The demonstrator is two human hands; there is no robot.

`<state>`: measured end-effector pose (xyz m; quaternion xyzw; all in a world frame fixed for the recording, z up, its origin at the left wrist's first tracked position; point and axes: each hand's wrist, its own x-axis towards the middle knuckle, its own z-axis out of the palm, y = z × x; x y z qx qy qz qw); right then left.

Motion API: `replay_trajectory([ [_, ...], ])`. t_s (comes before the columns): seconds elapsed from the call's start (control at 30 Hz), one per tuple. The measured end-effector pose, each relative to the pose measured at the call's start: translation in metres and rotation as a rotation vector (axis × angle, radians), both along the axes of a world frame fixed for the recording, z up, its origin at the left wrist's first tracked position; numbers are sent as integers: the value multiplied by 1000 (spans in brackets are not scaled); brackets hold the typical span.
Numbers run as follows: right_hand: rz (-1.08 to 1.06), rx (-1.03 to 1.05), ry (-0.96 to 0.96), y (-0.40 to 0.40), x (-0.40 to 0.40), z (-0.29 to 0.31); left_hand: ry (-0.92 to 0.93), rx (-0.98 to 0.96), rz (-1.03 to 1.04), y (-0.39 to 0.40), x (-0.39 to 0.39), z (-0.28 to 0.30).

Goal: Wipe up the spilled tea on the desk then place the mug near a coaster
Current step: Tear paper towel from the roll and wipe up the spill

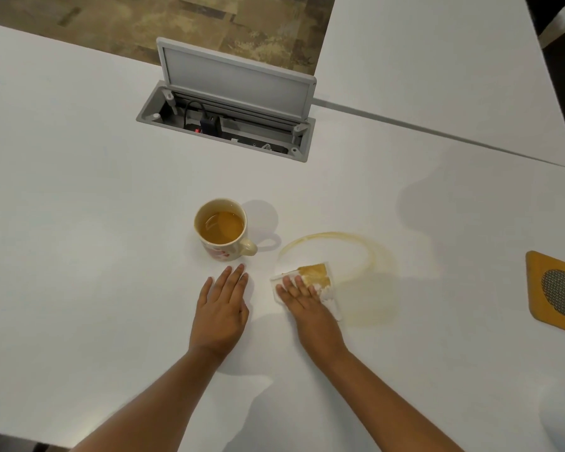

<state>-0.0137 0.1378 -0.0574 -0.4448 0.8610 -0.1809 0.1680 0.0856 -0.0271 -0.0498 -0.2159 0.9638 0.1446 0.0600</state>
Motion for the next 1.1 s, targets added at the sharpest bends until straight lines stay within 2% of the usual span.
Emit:
replay_trajectory([
  [0.07, -15, -8, -3, 7, -18, 1, 8, -1, -1, 0, 0, 0],
  [0.23, -323, 70, 107, 33, -82, 5, 21, 5, -7, 0, -1, 3],
  [0.33, -576, 77, 30, 32, -118, 11, 26, -2, -14, 0, -2, 5],
  [0.4, -657, 130, 18, 17, -127, 12, 21, -3, -13, -1, -2, 4],
  [0.47, -623, 135, -7, -2, -126, 12, 23, 2, -15, -1, -1, 3],
  [0.53, -505, 79, -37, -22, -118, 9, 27, 3, -13, -1, -1, 2],
  [0.6, -380, 116, 20, -40, -103, 5, 42, 0, -11, -1, -1, 2],
  [0.73, -123, 51, -10, -61, -43, -4, 65, -4, -15, -2, 0, 1],
  [0.83, 26, 37, -33, -46, -3, -8, 77, 3, -21, -1, 0, 0],
  [0.93, 152, 32, 20, -16, 2, -7, 98, 16, -9, -1, 2, -2],
  [1.03, -20, 51, -16, 17, -31, 5, 100, 29, -5, -1, 2, -3],
  [1.1, -177, 98, 49, 48, -65, 11, 99, 43, 3, -1, 2, -3],
])
